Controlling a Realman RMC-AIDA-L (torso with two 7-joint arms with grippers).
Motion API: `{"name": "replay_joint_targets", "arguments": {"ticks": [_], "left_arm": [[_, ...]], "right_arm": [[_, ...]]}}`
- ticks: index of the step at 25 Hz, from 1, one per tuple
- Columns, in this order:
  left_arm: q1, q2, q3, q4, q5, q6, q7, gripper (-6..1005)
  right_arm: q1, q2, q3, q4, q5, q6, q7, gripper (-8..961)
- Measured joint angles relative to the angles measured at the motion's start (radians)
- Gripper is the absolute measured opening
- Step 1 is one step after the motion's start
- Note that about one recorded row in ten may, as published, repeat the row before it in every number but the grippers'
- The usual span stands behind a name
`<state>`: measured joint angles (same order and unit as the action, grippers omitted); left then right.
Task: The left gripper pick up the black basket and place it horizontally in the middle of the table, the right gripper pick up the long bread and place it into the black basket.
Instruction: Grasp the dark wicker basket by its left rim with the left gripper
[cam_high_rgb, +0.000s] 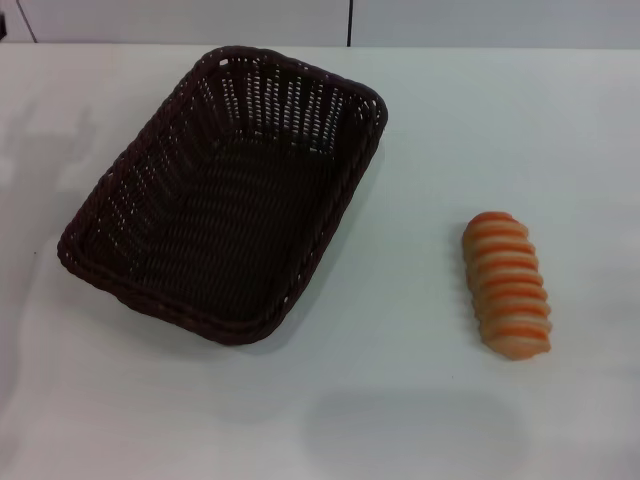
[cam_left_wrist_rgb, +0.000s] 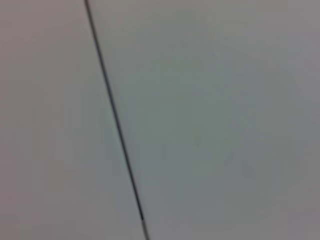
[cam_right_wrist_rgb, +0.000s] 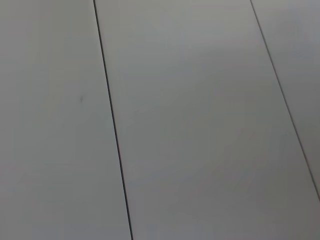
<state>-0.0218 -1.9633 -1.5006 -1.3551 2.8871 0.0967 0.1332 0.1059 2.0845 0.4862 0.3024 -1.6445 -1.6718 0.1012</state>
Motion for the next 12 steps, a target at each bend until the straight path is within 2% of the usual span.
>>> {"name": "replay_joint_targets", "arguments": {"ticks": [1,4,6,7,10,11,12], "left_arm": [[-0.002,0.013,0.002,-0.055,0.0,-0.067,0.002,800],[-0.01,0.029,0.006,-0.145,-0.001,-0.19,0.017,800],[-0.028,0.03,0.01,-0.249,-0.01,-0.371,0.066,798],[-0.028,0.03,0.01,-0.249,-0.01,-0.371,0.066,798],[-0.072,0.006,-0.009,-0.34,-0.062,-0.589,0.19,797],[-0.106,-0.027,-0.049,-0.375,-0.118,-0.704,0.297,796],[-0.106,-0.027,-0.049,-0.375,-0.118,-0.704,0.297,795]], "right_arm": [[0.0,0.0,0.0,0.0,0.0,0.0,0.0,736],[0.0,-0.001,0.0,-0.001,0.0,0.0,0.0,735],[0.0,-0.001,0.0,-0.002,0.0,0.0,0.0,734],[0.0,-0.001,0.0,-0.002,0.0,0.0,0.0,734],[0.0,-0.001,0.0,-0.003,0.0,0.0,0.0,734],[0.0,-0.001,-0.001,-0.003,0.0,0.0,0.0,733],[0.0,-0.001,-0.001,-0.003,0.0,0.0,0.0,733]]}}
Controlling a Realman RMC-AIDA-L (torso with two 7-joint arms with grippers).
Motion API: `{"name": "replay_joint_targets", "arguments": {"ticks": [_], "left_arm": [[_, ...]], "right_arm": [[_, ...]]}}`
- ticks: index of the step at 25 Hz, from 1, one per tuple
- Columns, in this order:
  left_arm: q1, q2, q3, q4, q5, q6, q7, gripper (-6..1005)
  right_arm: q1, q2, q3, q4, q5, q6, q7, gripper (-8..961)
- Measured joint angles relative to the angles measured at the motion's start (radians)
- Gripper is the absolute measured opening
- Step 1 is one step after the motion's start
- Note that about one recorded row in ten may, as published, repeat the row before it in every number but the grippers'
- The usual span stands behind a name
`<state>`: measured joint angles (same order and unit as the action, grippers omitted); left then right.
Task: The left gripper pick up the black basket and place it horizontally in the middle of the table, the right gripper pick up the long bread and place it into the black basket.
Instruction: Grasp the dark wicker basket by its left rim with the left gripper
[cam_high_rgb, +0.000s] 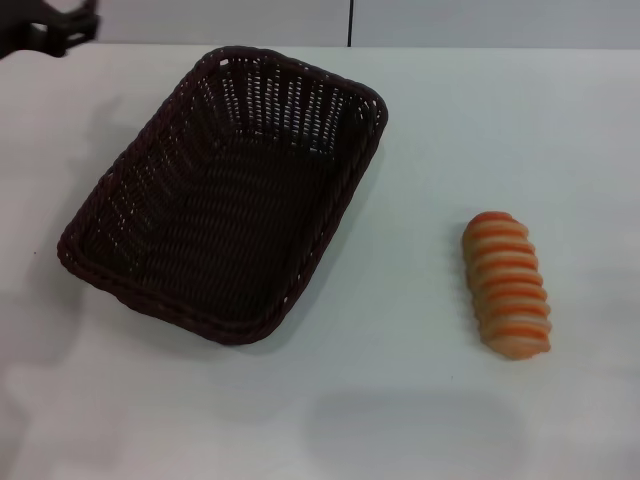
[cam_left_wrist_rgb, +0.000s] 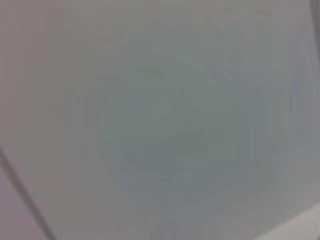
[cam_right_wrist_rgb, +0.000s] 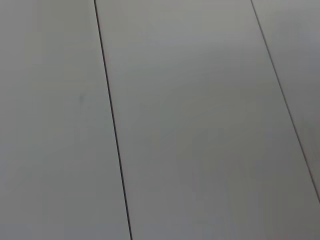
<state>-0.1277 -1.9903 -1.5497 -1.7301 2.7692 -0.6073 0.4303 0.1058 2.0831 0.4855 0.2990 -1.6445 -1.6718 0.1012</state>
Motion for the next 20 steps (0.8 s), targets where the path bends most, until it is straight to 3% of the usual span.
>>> {"name": "replay_joint_targets", "arguments": {"ticks": [1,2,3,4,5,6,14,20], "left_arm": [[-0.029,-0.043,-0.055,-0.012,-0.034,-0.084,0.1,795],[-0.029,-0.043,-0.055,-0.012,-0.034,-0.084,0.1,786],[-0.047,-0.06,-0.081,-0.015,-0.039,-0.12,0.136,778],[-0.097,-0.072,-0.118,-0.014,-0.051,-0.225,0.18,769],[-0.097,-0.072,-0.118,-0.014,-0.051,-0.225,0.18,760],[-0.146,-0.069,-0.149,-0.008,-0.064,-0.328,0.187,751],[-0.268,-0.07,-0.242,-0.008,-0.079,-0.628,0.175,724],[-0.285,-0.072,-0.237,0.025,-0.07,-0.656,0.178,735]], "right_arm": [[0.0,0.0,-0.001,0.0,0.0,0.0,0.0,733],[0.0,0.0,-0.001,0.0,0.0,0.0,0.0,733],[0.0,0.0,-0.002,0.0,0.0,0.0,0.0,733],[0.0,0.001,-0.007,-0.001,0.0,0.0,0.0,732],[0.0,0.001,-0.007,-0.001,0.0,0.0,0.0,732],[-0.002,0.001,-0.011,-0.003,0.0,0.0,0.0,732],[-0.003,0.001,-0.012,-0.006,0.0,0.01,0.0,730],[-0.004,0.001,-0.012,-0.007,0.0,0.01,0.0,729]]}}
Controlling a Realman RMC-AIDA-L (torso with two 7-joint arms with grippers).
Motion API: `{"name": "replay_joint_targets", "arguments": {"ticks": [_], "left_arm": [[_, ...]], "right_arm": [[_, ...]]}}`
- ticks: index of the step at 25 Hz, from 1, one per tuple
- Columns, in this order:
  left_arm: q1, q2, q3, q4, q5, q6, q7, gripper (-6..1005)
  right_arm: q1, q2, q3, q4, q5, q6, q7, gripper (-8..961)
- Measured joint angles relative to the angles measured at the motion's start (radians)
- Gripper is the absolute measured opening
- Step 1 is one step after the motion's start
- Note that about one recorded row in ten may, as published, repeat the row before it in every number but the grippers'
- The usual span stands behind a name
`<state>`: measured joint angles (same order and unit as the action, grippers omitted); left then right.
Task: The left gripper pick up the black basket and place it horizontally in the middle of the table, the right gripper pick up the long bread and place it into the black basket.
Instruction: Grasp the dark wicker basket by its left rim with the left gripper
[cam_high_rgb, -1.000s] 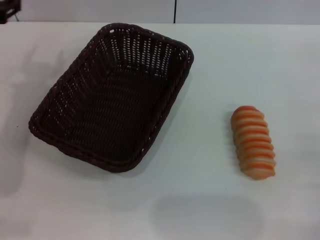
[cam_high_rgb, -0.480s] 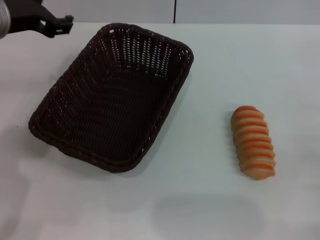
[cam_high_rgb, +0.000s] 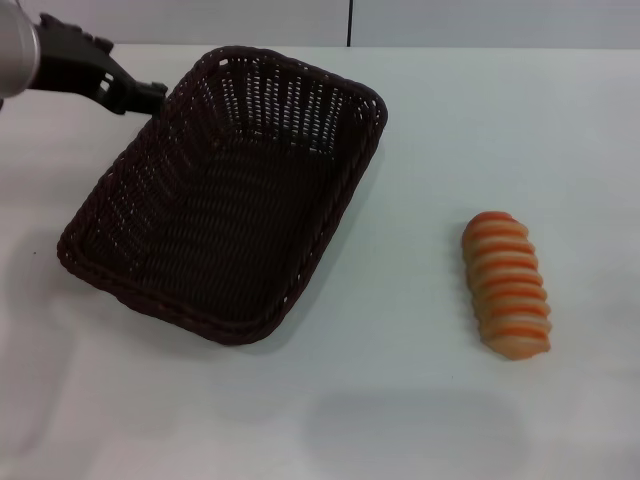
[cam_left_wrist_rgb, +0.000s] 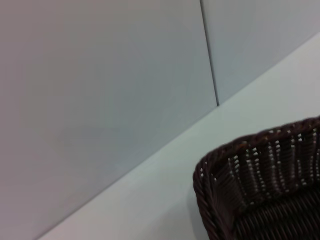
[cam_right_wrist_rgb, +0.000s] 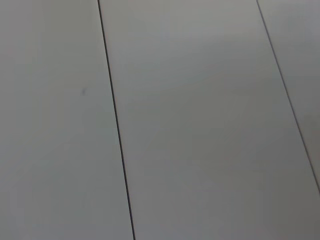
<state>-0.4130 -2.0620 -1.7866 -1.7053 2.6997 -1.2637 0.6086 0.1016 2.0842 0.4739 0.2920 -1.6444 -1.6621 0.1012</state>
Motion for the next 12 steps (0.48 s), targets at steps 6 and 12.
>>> {"name": "replay_joint_targets", "arguments": {"ticks": [6,12], "left_arm": [[-0.042,-0.003,0.006,0.083,0.008,-0.027,-0.01,738],[-0.099,-0.003,0.031,0.208,0.082,-0.039,-0.038,733]], "right_arm": [[-0.003,0.001,-0.002,0.0,0.0,-0.006,0.0,728],[-0.003,0.0,-0.012,0.001,0.0,-0.007,0.0,727]]}}
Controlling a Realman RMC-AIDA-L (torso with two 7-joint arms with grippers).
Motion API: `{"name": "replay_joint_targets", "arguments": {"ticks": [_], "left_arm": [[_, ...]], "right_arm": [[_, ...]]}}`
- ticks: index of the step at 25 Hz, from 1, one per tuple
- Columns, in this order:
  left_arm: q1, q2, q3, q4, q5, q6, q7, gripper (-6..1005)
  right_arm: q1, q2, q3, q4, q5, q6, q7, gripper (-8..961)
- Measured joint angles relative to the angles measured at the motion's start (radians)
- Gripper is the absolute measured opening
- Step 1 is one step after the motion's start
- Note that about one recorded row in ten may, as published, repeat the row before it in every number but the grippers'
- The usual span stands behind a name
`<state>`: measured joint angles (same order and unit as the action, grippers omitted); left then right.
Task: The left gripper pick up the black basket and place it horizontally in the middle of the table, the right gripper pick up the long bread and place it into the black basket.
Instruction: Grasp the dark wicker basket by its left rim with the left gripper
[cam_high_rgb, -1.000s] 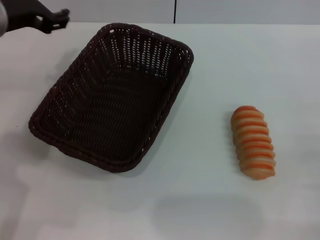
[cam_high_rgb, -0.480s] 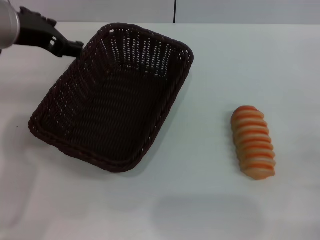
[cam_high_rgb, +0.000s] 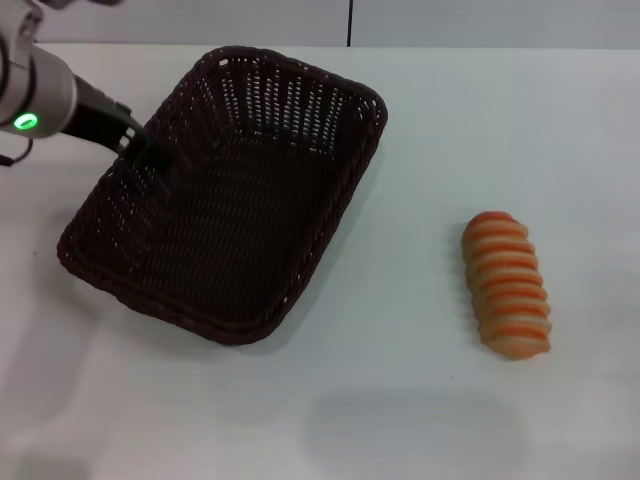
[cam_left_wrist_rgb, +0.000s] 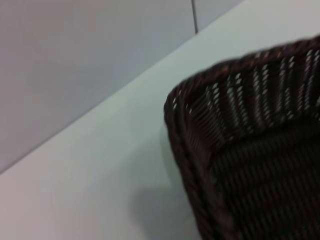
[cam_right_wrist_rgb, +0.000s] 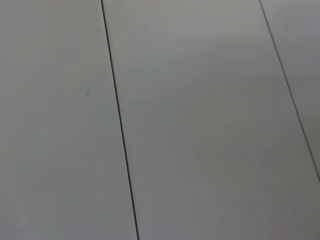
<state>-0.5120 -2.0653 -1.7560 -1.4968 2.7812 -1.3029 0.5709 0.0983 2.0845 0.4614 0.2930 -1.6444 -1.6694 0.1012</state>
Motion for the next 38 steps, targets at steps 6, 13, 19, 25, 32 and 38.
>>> {"name": "replay_joint_targets", "arguments": {"ticks": [6,13,19,25,32,38], "left_arm": [[-0.023,-0.001,0.036,0.044,0.068,0.014,-0.039,729],[-0.061,-0.001,0.047,0.123,0.07,0.017,-0.044,727],[-0.088,-0.001,0.059,0.149,0.093,-0.009,-0.047,725],[-0.089,0.0,0.074,0.125,0.105,-0.011,-0.061,541],[-0.089,0.001,0.076,0.129,0.106,-0.008,-0.054,385],[-0.076,0.004,0.086,0.084,0.105,-0.019,0.004,321]], "right_arm": [[-0.001,-0.001,0.0,0.0,0.001,-0.002,0.0,725],[-0.002,-0.001,0.0,0.0,0.001,-0.003,0.0,724],[-0.002,-0.001,0.0,0.0,0.0,-0.003,0.0,723],[-0.002,-0.001,-0.001,0.0,0.0,-0.003,0.0,721],[-0.003,-0.001,-0.001,0.0,0.0,-0.003,0.0,720],[-0.005,-0.001,-0.001,0.0,0.0,-0.003,0.001,719]]}}
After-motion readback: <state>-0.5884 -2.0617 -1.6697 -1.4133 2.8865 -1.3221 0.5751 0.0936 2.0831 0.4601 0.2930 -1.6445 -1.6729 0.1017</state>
